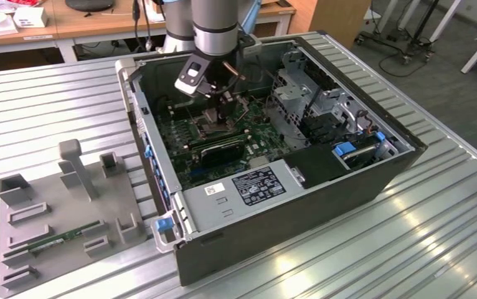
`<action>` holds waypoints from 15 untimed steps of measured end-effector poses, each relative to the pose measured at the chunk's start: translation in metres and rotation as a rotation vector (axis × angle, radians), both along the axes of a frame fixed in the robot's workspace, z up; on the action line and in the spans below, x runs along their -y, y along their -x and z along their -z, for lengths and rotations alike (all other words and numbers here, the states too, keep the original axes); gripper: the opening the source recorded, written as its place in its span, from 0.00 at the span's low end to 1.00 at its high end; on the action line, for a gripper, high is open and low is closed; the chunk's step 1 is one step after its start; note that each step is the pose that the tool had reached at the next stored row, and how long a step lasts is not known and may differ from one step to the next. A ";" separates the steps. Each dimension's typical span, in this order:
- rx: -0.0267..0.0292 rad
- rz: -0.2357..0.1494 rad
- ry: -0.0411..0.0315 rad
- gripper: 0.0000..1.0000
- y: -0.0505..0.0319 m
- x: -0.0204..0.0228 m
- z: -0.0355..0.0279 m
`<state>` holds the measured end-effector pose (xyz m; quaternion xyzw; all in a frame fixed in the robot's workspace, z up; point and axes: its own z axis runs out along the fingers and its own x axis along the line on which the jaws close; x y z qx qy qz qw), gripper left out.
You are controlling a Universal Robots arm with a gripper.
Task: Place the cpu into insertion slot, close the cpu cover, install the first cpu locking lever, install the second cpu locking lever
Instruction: 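Place the cpu into insertion slot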
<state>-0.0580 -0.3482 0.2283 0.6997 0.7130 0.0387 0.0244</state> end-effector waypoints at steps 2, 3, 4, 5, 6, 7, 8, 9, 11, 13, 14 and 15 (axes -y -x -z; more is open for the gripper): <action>0.0000 0.000 0.0001 0.54 0.0001 -0.0007 0.0035; 0.0000 0.000 0.0000 0.54 0.0002 -0.0011 0.0051; 0.0001 0.000 0.0000 0.54 0.0002 -0.0013 0.0066; 0.0001 0.000 0.0000 0.54 0.0004 -0.0016 0.0077; -0.0001 0.000 0.0000 0.54 0.0006 -0.0017 0.0084; -0.0002 0.000 0.0000 0.54 0.0006 -0.0018 0.0089; -0.0003 0.000 0.0000 0.54 0.0007 -0.0018 0.0094; -0.0004 0.000 0.0000 0.54 0.0010 -0.0019 0.0103; -0.0004 0.000 0.0000 0.54 0.0017 -0.0020 0.0126; -0.0005 0.000 -0.0012 0.54 0.0028 -0.0020 0.0143; -0.0004 0.000 -0.0026 0.54 0.0031 -0.0020 0.0152; -0.0004 -0.001 -0.0039 0.54 0.0035 -0.0021 0.0161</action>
